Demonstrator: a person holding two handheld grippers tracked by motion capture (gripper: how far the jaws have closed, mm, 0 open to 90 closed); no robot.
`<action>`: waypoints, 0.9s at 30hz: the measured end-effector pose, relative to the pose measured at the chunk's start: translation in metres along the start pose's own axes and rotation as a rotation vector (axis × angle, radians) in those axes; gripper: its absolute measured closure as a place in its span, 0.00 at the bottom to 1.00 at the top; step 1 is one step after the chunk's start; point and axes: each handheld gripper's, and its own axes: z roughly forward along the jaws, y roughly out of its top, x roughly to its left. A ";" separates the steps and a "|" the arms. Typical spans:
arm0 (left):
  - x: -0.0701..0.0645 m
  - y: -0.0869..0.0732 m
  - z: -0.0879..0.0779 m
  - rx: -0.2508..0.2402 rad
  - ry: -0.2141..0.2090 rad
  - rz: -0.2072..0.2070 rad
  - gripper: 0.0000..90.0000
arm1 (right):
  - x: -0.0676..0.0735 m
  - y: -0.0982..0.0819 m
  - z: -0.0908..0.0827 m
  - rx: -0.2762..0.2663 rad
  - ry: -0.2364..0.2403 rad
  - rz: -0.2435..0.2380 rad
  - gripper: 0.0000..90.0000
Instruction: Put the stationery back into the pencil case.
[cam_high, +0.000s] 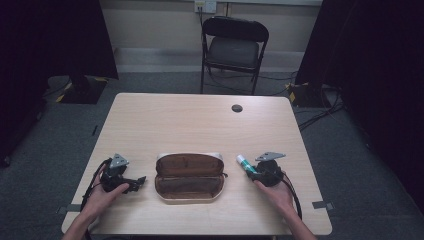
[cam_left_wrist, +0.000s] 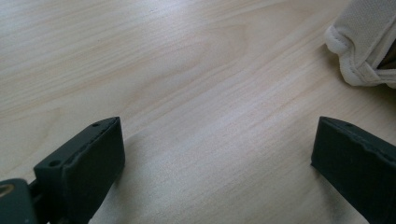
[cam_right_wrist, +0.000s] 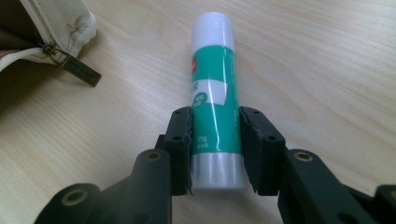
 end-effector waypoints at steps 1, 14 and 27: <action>0.000 0.000 0.000 0.000 0.000 0.001 0.03 | 0.001 0.000 0.000 -0.006 -0.004 -0.008 0.71; 0.000 0.000 0.000 0.006 -0.002 0.003 0.02 | 0.000 -0.011 -0.006 -0.034 -0.007 -0.008 0.67; 0.000 0.000 0.001 0.006 -0.001 0.001 0.01 | 0.001 -0.009 -0.006 -0.023 -0.009 -0.012 0.74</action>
